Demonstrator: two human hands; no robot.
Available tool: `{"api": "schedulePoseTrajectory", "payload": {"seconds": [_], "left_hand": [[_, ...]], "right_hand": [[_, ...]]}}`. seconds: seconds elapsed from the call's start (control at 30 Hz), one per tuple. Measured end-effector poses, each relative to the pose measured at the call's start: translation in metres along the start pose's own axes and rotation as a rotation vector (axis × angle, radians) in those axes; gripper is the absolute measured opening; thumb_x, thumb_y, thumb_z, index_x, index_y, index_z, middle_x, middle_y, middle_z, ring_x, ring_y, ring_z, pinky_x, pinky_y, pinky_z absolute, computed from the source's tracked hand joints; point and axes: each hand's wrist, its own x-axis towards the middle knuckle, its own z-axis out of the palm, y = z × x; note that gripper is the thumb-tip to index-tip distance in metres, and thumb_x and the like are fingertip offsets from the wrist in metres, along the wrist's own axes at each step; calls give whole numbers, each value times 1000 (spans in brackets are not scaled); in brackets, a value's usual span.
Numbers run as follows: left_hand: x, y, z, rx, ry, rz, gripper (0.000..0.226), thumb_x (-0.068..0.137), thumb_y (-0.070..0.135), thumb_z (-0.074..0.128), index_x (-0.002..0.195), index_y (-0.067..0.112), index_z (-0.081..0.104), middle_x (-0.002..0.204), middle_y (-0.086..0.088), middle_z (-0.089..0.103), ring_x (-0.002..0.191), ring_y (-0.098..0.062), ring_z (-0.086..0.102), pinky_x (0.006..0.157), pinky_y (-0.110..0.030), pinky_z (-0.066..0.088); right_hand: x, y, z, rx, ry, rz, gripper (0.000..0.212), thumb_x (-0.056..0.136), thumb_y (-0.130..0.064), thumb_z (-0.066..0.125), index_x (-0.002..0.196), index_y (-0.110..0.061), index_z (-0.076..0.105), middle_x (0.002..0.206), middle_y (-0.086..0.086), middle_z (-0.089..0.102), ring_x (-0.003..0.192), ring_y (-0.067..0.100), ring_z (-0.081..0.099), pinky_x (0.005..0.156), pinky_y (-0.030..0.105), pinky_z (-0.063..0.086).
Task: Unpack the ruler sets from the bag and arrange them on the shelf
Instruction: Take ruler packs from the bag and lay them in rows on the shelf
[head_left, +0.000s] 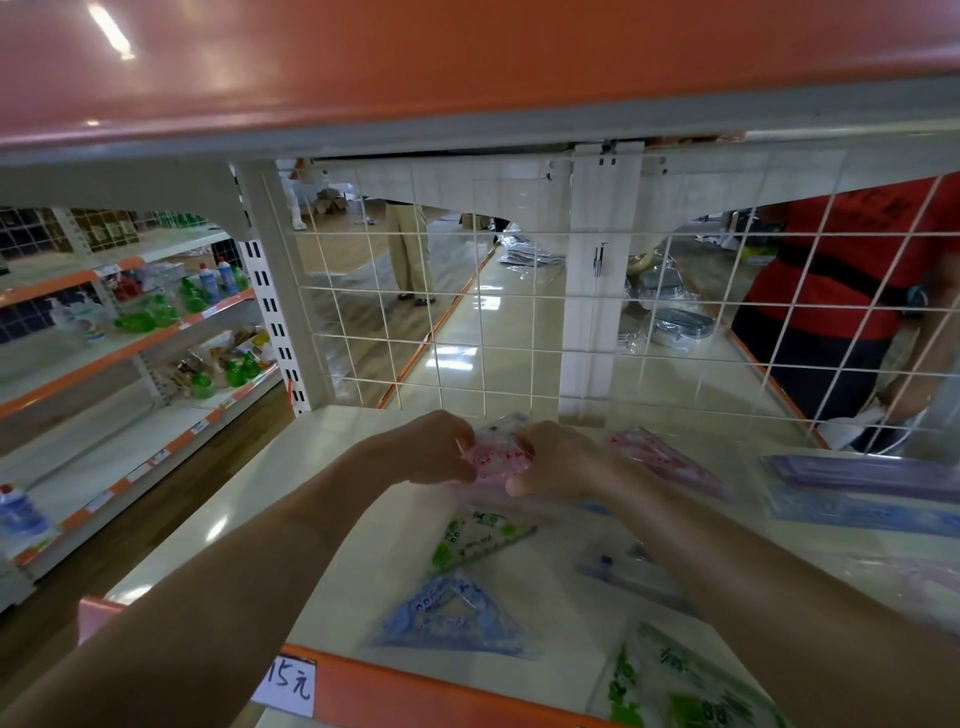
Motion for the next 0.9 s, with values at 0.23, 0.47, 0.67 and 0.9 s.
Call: {"api": "schedulePoseTrajectory", "payload": {"seconds": [0.23, 0.47, 0.67, 0.9], "left_hand": [[-1, -2, -2, -90, 50, -8, 22, 83, 14, 67, 105, 7, 68, 99, -6, 64, 87, -21, 62, 70, -26, 49], [-6, -2, 0, 15, 58, 42, 30, 80, 15, 70, 110, 9, 67, 107, -6, 65, 96, -22, 63, 86, -32, 53], [-7, 1, 5, 74, 69, 72, 26, 87, 11, 59, 112, 6, 66, 78, 3, 50, 68, -9, 46, 56, -14, 37], [-3, 0, 2, 80, 62, 58, 24, 92, 15, 55, 110, 5, 68, 111, -10, 65, 94, -22, 63, 83, -28, 51]], "right_hand": [[6, 8, -4, 124, 58, 58, 15, 89, -13, 57, 75, -9, 58, 64, 1, 47, 59, 14, 46, 53, 25, 33], [2, 8, 4, 16, 115, -29, 31, 82, -12, 56, 56, -20, 39, 58, -6, 41, 51, 7, 39, 48, 22, 27], [4, 9, 9, -61, 132, -38, 32, 87, -9, 50, 57, -20, 43, 61, -5, 44, 54, 6, 40, 49, 21, 29], [7, 12, 2, 44, 70, 1, 28, 88, -16, 56, 62, -23, 49, 66, -4, 48, 62, 11, 46, 56, 24, 34]]}}
